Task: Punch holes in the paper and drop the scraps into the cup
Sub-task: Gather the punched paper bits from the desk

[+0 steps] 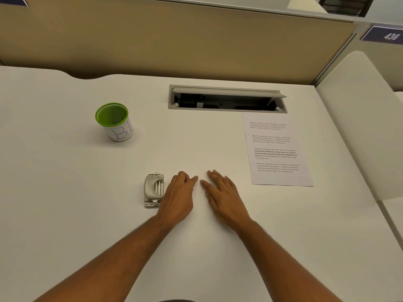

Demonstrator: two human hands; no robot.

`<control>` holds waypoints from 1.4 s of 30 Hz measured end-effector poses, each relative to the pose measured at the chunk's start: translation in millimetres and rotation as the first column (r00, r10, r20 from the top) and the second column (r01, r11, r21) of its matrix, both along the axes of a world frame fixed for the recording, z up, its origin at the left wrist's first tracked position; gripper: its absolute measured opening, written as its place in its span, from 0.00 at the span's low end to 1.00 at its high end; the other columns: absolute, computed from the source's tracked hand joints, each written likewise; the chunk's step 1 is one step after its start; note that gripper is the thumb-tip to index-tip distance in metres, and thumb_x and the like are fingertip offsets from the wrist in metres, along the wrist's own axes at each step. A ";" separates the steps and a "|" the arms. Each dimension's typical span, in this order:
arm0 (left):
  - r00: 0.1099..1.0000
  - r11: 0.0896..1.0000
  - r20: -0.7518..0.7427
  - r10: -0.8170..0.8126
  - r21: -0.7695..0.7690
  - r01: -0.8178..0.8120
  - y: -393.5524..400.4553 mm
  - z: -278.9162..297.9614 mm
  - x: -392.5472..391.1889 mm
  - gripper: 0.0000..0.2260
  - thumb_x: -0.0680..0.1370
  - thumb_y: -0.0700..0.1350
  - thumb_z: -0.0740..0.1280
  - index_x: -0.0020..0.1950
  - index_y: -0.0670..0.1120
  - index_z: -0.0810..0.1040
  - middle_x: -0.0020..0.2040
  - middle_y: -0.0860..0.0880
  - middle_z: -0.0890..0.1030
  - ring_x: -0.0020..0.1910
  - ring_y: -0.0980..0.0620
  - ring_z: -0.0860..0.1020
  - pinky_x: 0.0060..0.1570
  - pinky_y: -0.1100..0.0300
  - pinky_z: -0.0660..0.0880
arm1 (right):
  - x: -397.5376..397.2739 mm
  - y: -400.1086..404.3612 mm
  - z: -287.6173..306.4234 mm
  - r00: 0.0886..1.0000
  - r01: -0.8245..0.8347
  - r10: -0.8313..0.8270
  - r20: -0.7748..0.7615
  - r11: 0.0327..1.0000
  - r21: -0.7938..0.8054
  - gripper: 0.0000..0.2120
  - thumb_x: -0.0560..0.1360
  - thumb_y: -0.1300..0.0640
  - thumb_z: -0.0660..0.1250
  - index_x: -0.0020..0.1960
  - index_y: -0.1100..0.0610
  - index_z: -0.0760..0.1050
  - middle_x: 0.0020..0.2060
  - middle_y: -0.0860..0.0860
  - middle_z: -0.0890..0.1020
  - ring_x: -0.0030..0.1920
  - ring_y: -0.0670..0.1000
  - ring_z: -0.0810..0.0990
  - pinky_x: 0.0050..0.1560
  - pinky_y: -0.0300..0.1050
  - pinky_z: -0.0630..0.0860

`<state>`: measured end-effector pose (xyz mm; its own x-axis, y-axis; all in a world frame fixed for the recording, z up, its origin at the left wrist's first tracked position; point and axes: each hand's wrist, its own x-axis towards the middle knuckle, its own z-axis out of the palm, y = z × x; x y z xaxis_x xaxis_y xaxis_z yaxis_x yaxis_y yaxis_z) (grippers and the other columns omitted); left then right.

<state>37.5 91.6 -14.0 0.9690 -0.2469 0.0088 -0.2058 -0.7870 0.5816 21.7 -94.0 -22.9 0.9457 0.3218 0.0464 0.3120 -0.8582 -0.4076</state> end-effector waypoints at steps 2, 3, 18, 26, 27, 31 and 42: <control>1.000 1.000 0.005 -0.002 -0.007 0.002 -1.3 -0.3 -1.6 0.19 0.79 0.36 0.62 0.69 0.47 0.74 0.52 0.48 0.72 0.50 0.48 0.72 0.48 0.50 0.76 | -3.5 0.2 0.2 0.997 0.078 -0.077 -0.016 0.992 0.099 0.19 0.84 0.56 0.59 0.74 0.52 0.71 0.77 0.53 0.68 0.77 0.52 0.62 0.77 0.50 0.57; 1.000 1.000 0.008 0.000 -0.012 0.000 -1.8 -0.4 -2.3 0.19 0.79 0.35 0.62 0.69 0.47 0.75 0.52 0.48 0.72 0.50 0.48 0.73 0.48 0.50 0.76 | -4.5 0.2 0.6 0.991 0.136 -0.134 -0.022 0.980 0.148 0.19 0.83 0.57 0.60 0.73 0.52 0.72 0.75 0.52 0.71 0.75 0.52 0.65 0.76 0.49 0.61; 0.980 0.962 -0.135 0.148 -0.208 -0.175 -6.4 -4.0 2.1 0.15 0.78 0.40 0.67 0.65 0.44 0.77 0.55 0.49 0.74 0.53 0.49 0.77 0.55 0.53 0.76 | 29.4 11.5 18.7 0.982 0.168 -0.144 -0.127 0.962 0.213 0.08 0.77 0.58 0.71 0.55 0.55 0.85 0.47 0.50 0.81 0.50 0.51 0.76 0.49 0.43 0.72; 0.971 0.955 -0.168 0.168 -0.217 -0.203 -6.8 -4.5 3.0 0.15 0.78 0.41 0.68 0.65 0.45 0.77 0.55 0.51 0.73 0.53 0.51 0.77 0.55 0.55 0.76 | 50.3 7.6 31.9 0.991 -0.096 0.099 -0.087 0.994 0.046 0.07 0.77 0.60 0.71 0.54 0.55 0.84 0.47 0.50 0.83 0.48 0.52 0.78 0.45 0.49 0.76; 0.971 0.955 -0.169 0.167 -0.218 -0.202 -6.7 -4.6 3.1 0.15 0.78 0.41 0.68 0.65 0.45 0.77 0.55 0.51 0.73 0.53 0.51 0.77 0.55 0.55 0.76 | 52.0 8.0 32.8 0.990 -0.121 0.122 -0.077 0.993 0.015 0.06 0.77 0.60 0.70 0.53 0.55 0.84 0.46 0.50 0.83 0.47 0.52 0.78 0.43 0.49 0.76; 0.972 0.958 -0.170 0.160 -0.212 -0.195 -6.5 -4.5 3.6 0.15 0.79 0.41 0.67 0.66 0.45 0.76 0.56 0.50 0.73 0.54 0.51 0.77 0.55 0.55 0.76 | 57.3 10.7 36.0 0.982 -0.185 0.181 -0.062 0.979 -0.083 0.05 0.75 0.63 0.69 0.46 0.55 0.81 0.42 0.49 0.82 0.43 0.51 0.77 0.39 0.50 0.77; 0.985 0.966 -0.110 0.135 -0.207 -0.156 -6.3 -3.9 2.0 0.11 0.78 0.38 0.68 0.60 0.44 0.78 0.53 0.47 0.73 0.51 0.49 0.76 0.52 0.53 0.75 | 61.3 17.3 32.7 0.940 -0.338 0.338 -0.048 0.901 -0.274 0.08 0.72 0.71 0.65 0.48 0.61 0.76 0.42 0.57 0.78 0.40 0.55 0.73 0.37 0.47 0.63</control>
<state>39.5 85.3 -17.9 0.9933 -0.1053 -0.0474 -0.0341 -0.6594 0.7510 83.0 -76.7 9.8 0.7777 0.6223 -0.0886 0.6035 -0.7787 -0.1716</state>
